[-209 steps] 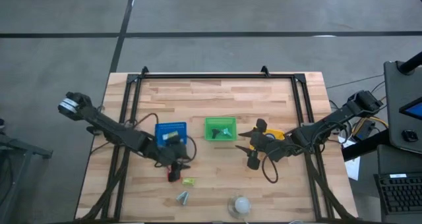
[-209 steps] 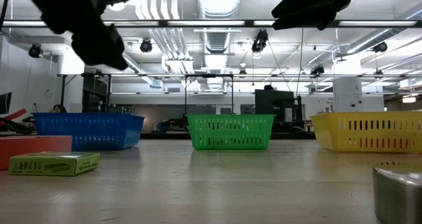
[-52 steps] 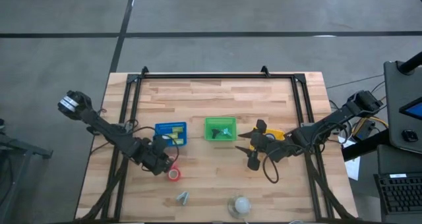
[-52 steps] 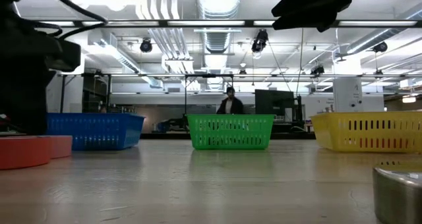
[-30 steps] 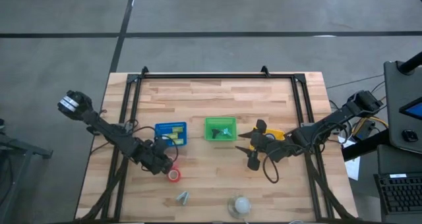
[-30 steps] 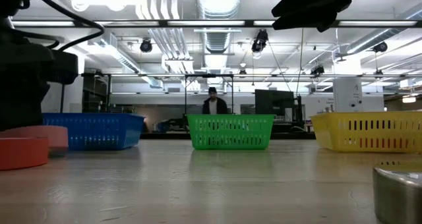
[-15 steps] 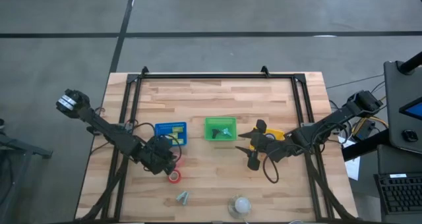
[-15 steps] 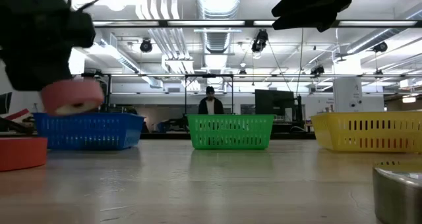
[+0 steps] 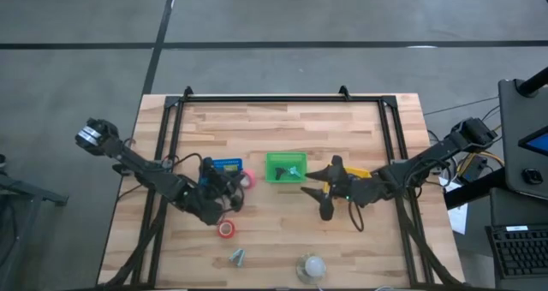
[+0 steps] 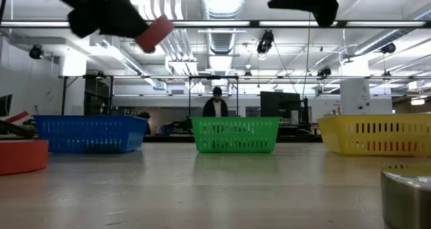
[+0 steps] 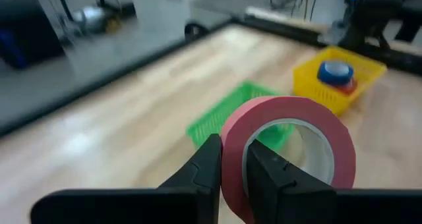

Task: Pick and place Stapler, Stapler remover, tape
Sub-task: Put the pink tape into the yellow bin

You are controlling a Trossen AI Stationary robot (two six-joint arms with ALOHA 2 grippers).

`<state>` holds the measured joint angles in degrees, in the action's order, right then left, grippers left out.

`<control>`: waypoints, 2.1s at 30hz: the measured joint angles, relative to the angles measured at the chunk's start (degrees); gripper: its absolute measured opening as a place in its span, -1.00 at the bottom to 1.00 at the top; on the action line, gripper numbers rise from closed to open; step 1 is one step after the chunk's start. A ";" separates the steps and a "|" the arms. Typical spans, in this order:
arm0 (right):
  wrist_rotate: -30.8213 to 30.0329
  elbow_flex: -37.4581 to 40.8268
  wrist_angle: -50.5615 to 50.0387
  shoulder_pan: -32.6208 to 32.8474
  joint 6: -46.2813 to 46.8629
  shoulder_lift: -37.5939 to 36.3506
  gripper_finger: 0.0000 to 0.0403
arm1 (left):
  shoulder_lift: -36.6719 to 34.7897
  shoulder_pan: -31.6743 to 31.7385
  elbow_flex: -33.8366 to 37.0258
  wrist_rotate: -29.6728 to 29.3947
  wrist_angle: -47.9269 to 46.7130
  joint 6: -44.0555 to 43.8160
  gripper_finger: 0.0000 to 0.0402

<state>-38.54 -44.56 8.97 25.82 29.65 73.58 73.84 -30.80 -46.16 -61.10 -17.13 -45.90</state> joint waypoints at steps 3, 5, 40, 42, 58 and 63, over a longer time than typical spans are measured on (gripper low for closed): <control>0.46 0.00 3.01 -0.73 0.03 0.00 0.09 | 2.35 1.71 -1.72 -0.94 6.55 9.12 -0.75; 1.18 0.00 3.71 -1.74 0.95 0.10 0.09 | 4.14 2.70 -2.85 -0.94 10.33 14.22 -0.74; 6.99 0.00 16.53 -7.12 2.44 9.09 0.08 | 21.99 6.97 -23.14 -1.55 13.54 37.97 -0.74; 7.45 0.00 16.53 -7.12 2.07 9.09 0.05 | 21.99 6.97 -23.12 -1.55 13.62 38.37 -0.74; 9.87 0.00 15.17 -7.48 0.19 9.09 -0.51 | 21.92 6.88 -22.92 -1.33 15.52 39.84 -0.60; 10.36 0.00 14.49 -7.45 -1.63 8.89 -0.45 | 21.84 6.43 -22.93 0.27 15.61 39.90 -0.39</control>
<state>-28.19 -44.56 23.45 18.37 28.02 82.47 95.68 -24.37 -69.09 -60.83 -1.52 -6.00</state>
